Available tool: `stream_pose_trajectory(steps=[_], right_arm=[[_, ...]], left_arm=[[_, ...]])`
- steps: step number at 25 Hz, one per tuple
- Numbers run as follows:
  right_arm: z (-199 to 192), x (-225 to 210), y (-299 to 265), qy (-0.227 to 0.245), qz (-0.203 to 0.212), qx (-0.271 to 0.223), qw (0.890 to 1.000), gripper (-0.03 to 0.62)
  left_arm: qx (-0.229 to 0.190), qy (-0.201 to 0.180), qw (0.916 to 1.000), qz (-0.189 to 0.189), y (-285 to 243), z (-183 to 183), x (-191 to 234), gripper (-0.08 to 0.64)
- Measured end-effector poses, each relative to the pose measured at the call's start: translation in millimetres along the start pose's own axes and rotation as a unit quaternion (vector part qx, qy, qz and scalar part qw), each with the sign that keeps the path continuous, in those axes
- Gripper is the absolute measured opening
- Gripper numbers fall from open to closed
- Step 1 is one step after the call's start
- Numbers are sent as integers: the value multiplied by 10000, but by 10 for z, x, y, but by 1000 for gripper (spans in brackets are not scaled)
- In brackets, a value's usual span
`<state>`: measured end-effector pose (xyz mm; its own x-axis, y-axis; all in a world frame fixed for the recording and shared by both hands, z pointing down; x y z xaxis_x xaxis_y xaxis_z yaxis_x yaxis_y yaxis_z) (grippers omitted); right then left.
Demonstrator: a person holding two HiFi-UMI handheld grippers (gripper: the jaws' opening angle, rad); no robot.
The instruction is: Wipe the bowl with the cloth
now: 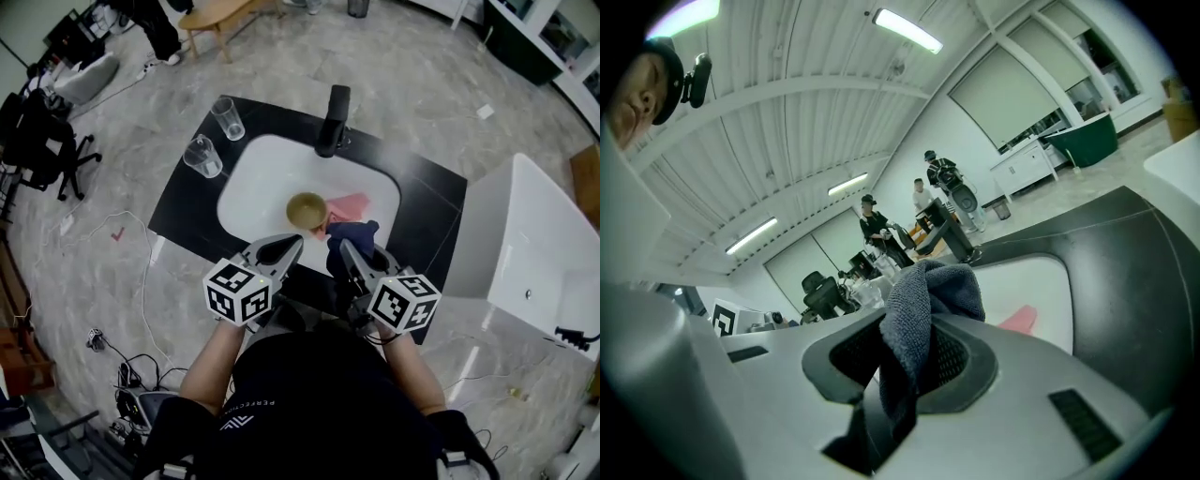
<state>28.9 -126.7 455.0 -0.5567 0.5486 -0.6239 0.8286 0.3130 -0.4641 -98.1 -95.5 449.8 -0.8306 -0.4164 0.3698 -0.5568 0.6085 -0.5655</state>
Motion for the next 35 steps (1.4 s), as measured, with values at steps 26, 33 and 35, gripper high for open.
stream_pose_trajectory(steps=[26,33,35], right_arm=[[174,-295,-679,-910,-1354,-113,9865,95],[97,-377,-791,-1118,-1461,36,9829,95],[87,-404,-830,-1156,-1470,88,9823,95]], left_arm=[[1516,-1559,9707,-1020,-688,167,1061,8],[2404,-2529,9301,-1147,-945,-120,1096,8],[2578,-2697,9200,-1202,-983,-183,1106,8]])
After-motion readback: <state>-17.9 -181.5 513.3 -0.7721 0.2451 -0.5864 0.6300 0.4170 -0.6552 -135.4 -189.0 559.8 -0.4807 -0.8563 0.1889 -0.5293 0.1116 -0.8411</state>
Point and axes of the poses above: the fingertips, and each gripper's own axes: y backward along the fingers, x to its left, z out of its top, the point moved 3 cm from there along y, backward along the fingers, and after that the axes turned 15 degrees about x, right-handed, at the moved point
